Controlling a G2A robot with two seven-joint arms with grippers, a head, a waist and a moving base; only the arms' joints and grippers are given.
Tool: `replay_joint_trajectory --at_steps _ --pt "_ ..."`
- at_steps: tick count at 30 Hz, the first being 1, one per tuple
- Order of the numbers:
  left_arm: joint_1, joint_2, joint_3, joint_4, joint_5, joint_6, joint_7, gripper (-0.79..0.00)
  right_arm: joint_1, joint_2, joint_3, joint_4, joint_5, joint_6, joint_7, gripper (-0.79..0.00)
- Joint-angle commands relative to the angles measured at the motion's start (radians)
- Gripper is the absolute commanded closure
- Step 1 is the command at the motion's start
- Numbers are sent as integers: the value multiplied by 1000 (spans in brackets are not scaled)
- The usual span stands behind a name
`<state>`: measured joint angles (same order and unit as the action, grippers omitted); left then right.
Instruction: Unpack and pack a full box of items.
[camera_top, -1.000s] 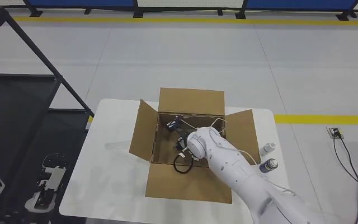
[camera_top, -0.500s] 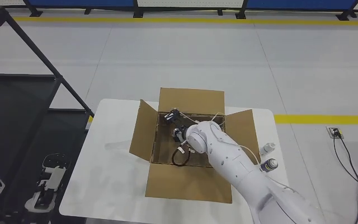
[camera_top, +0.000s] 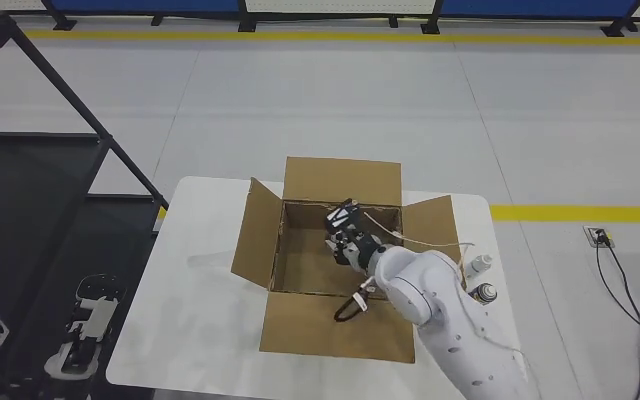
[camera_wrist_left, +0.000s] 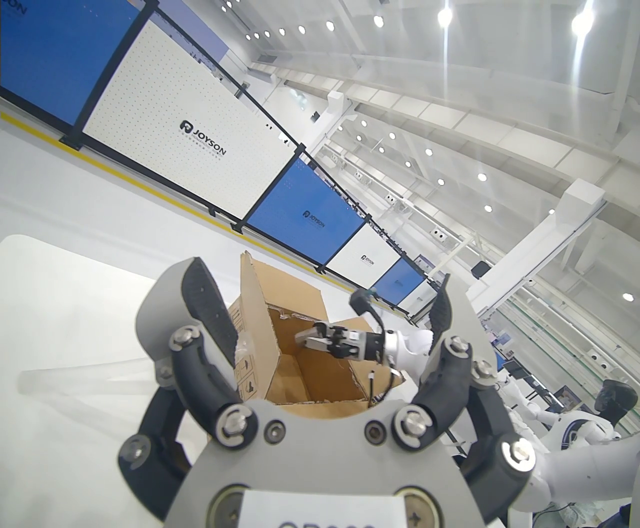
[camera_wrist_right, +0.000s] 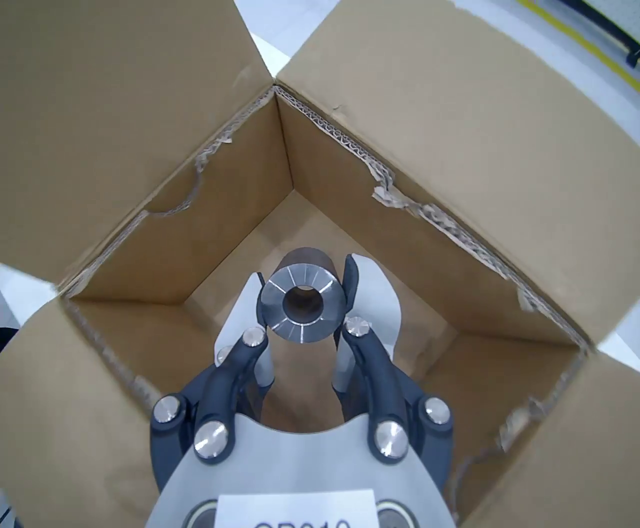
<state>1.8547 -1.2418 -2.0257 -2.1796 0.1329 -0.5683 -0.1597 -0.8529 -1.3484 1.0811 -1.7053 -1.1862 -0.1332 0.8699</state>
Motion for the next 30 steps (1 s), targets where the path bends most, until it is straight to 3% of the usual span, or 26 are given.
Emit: replay_joint_trajectory --at_steps 1,9,16,22,30 --pt "0 0 0 0 0 0 0 -785 -101 17 84 -148 -25 -12 12 0" --pt "0 0 0 0 0 0 0 -785 -472 71 435 -486 18 -128 32 0" --pt "0 0 0 0 0 0 0 -785 -740 92 670 -531 177 -277 -1 0" --pt "0 0 0 0 0 0 0 -785 -765 101 699 -423 213 -283 9 0" --pt "0 0 0 0 0 0 0 -785 -622 112 647 -210 205 -200 116 0"
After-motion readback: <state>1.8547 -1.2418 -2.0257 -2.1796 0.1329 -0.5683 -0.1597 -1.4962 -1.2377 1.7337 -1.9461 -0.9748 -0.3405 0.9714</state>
